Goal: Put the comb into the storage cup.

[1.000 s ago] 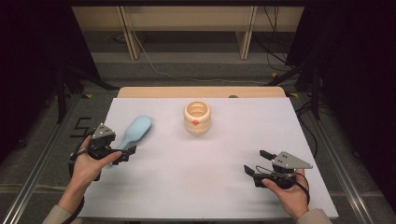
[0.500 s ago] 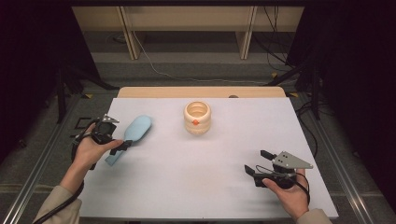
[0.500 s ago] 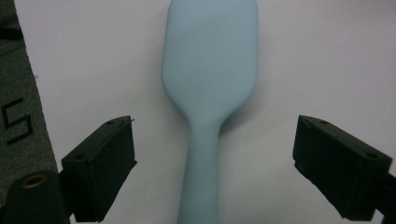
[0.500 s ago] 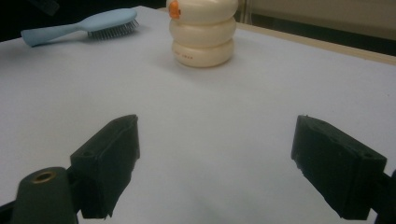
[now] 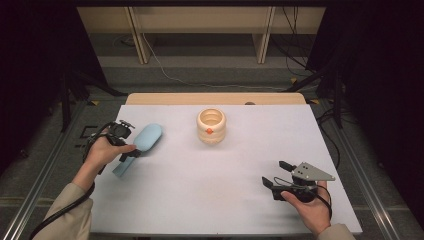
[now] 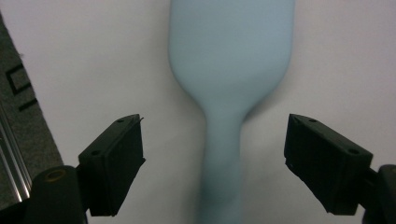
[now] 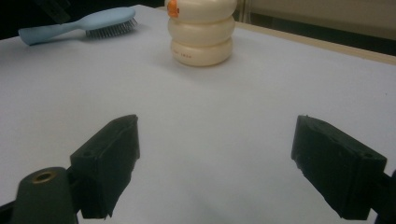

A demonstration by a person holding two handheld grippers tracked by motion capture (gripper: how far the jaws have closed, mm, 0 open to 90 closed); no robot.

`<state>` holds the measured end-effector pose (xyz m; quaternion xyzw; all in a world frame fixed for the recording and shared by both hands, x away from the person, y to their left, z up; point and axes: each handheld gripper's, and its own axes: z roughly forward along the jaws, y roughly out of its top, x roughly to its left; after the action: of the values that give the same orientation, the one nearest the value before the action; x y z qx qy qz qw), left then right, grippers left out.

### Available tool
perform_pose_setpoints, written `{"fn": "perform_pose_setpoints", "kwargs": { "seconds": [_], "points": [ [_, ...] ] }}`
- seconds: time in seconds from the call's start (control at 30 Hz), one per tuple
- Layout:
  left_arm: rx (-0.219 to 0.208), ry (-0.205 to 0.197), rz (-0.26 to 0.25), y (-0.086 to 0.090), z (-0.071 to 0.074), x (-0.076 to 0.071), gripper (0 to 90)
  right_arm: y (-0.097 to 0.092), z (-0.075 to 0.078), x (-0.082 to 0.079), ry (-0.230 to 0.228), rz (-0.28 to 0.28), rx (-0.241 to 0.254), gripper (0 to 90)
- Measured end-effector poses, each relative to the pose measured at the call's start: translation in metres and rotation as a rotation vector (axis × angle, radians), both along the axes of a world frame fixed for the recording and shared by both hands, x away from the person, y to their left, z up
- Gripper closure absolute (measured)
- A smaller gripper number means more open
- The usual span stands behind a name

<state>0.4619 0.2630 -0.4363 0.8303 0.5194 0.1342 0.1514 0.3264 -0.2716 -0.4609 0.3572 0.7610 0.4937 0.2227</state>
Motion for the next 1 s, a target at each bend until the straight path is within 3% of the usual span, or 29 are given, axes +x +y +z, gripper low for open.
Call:
{"fn": "perform_pose_setpoints", "kwargs": {
  "seconds": [0.23, 0.7, 1.0],
  "points": [
    [0.014, 0.061, -0.001, -0.004, -0.008, 0.005, 18.6, 0.000, 0.000, 0.000, 0.000, -0.001, -0.003, 16.1],
    [0.001, 0.099, 0.032, -0.005, -0.015, 0.013, 25.8, 0.000, 0.001, 0.000, -0.005, -0.003, -0.004, 16.1],
    [0.022, 0.120, 0.028, -0.008, -0.017, 0.017, 29.8, 0.000, 0.001, 0.000, -0.007, -0.001, 0.001, 16.1]
  ]
}}
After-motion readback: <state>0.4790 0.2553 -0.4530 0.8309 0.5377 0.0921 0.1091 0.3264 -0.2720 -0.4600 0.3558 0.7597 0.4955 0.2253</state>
